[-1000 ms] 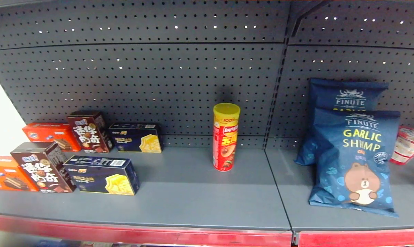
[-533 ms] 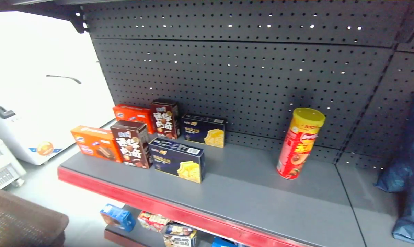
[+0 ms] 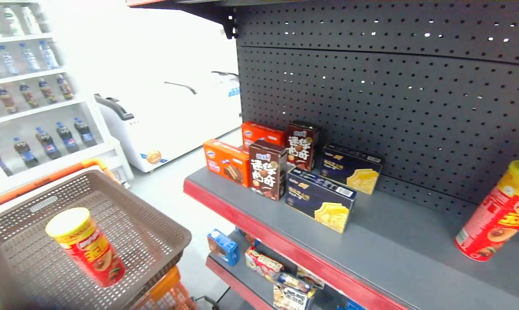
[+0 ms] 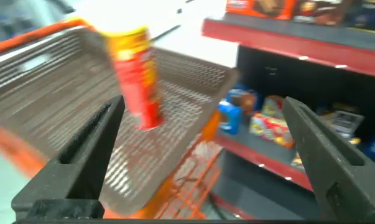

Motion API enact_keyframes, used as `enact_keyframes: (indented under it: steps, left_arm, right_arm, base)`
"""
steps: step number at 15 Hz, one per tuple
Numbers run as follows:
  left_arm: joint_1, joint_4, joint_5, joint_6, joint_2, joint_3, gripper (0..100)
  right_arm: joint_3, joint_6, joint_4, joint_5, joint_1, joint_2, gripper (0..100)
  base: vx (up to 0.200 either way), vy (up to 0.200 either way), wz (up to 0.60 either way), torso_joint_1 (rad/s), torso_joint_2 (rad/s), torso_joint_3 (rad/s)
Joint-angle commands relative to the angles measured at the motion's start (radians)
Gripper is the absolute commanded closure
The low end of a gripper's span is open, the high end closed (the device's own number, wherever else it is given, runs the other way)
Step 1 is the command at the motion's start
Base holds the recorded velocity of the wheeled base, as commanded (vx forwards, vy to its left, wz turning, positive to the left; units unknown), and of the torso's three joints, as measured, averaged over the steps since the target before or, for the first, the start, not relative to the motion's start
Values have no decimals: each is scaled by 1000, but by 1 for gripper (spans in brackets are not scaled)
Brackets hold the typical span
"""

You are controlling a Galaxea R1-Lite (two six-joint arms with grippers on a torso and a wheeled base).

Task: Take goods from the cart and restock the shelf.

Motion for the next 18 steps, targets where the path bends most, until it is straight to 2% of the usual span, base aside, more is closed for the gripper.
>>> enact_keyframes:
  steps: [1,4,6,7,9,10,11,12,13,15,16,17,18]
  left_arm:
    - [0,0,0,0,0,0,0]
    - [0,0,6,-5,0,0,0]
    - [0,0,4,8,0,0,0]
    - [2,-3,26,9,0,0,0]
    - [2,2,61,75,0,-100,0]
    - [6,72,101,110,91,-265,0]
    - [6,140,158,115,198,-407,0]
    - [0,176,173,118,310,-491,0]
    - [5,195,173,120,374,-517,0]
    - [20,270,211,130,581,-594,0]
    - [36,272,214,118,726,-632,0]
    - [42,230,217,115,818,-634,0]
    - [48,204,216,95,887,-638,0]
  right_arm:
    - [0,0,0,0,0,2,0]
    - [0,0,0,0,0,2,0]
    - [0,0,0,0,0,0,0]
    - [0,0,0,0,0,0,0]
    - [0,0,0,0,0,0,0]
    - [0,0,0,0,0,0,0]
    - [0,0,0,0,0,0,0]
    - [0,0,0,0,0,0,0]
    - [0,0,0,0,0,0,0]
    - [0,0,0,0,0,0,0]
    - [0,0,0,0,0,0,0]
    - [0,0,0,0,0,0,0]
    - [0,0,0,0,0,0,0]
  base:
    - [0,0,600,2,7,2]
    - [0,0,600,5,1,1]
    - [0,0,0,0,0,0]
    - [0,0,0,0,0,0]
    - [0,0,0,0,0,0]
    - [0,0,0,0,0,0]
    - [0,0,0,0,0,0]
    - [0,0,0,0,0,0]
    - [0,0,0,0,0,0]
    - [0,0,0,0,0,0]
    - [0,0,0,0,0,0]
    - [0,0,0,0,0,0]
    - [0,0,0,0,0,0]
